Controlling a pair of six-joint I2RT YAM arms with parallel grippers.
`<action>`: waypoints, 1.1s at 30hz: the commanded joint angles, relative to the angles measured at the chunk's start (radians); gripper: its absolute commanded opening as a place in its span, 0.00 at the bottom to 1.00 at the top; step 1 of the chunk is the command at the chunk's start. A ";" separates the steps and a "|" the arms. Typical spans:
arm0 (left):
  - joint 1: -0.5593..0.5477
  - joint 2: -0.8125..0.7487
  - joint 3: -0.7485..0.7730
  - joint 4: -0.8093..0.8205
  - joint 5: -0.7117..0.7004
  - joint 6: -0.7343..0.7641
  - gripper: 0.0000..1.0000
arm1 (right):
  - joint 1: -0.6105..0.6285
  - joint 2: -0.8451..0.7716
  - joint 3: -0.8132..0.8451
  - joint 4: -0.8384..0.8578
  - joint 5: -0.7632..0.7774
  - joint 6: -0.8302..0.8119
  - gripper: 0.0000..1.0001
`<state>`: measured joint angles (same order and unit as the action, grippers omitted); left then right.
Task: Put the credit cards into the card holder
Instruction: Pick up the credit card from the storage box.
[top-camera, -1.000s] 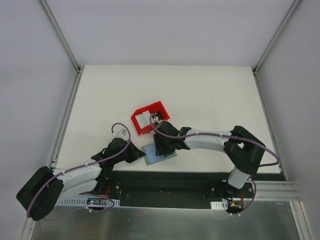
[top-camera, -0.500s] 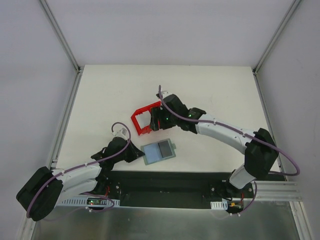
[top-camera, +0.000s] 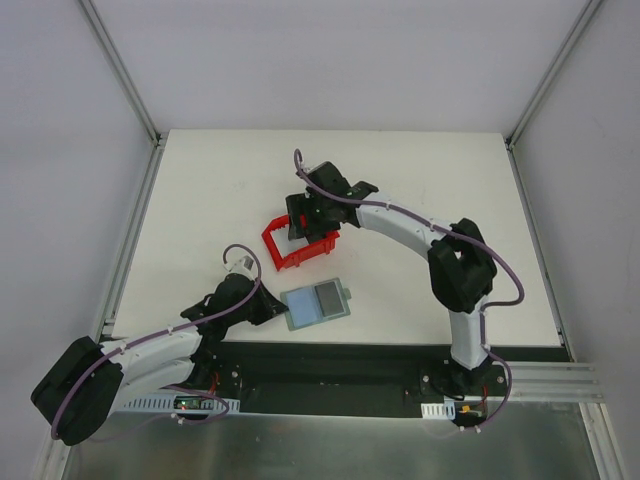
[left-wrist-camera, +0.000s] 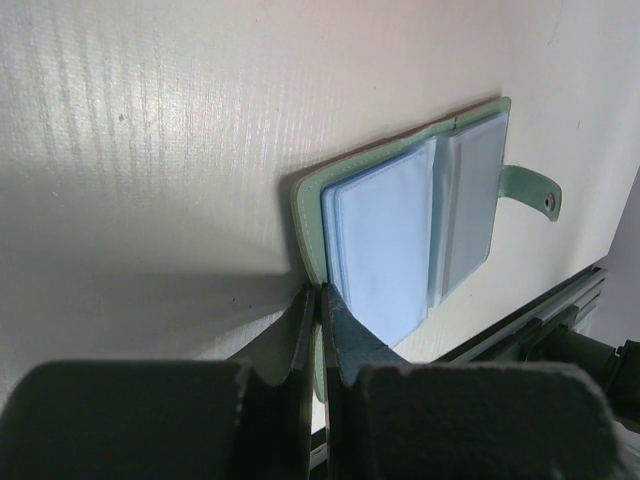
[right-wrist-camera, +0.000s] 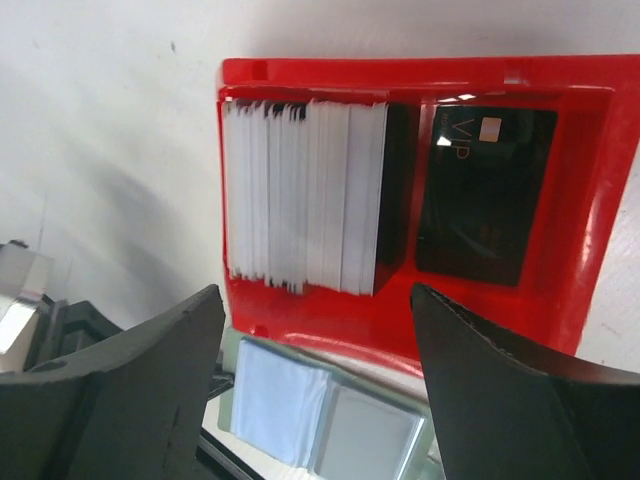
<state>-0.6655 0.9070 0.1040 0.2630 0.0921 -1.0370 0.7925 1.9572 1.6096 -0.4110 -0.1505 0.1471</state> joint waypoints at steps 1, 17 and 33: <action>0.010 0.001 0.019 -0.030 -0.026 0.020 0.00 | -0.024 0.058 0.090 -0.052 -0.078 -0.035 0.78; 0.020 0.027 0.017 -0.015 -0.009 0.025 0.00 | -0.036 0.218 0.193 -0.084 -0.190 -0.061 0.80; 0.020 0.020 0.013 -0.007 -0.003 0.020 0.00 | -0.047 0.125 0.112 -0.012 -0.212 -0.044 0.59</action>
<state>-0.6590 0.9234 0.1085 0.2722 0.0944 -1.0359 0.7483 2.1700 1.7355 -0.4515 -0.3325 0.1005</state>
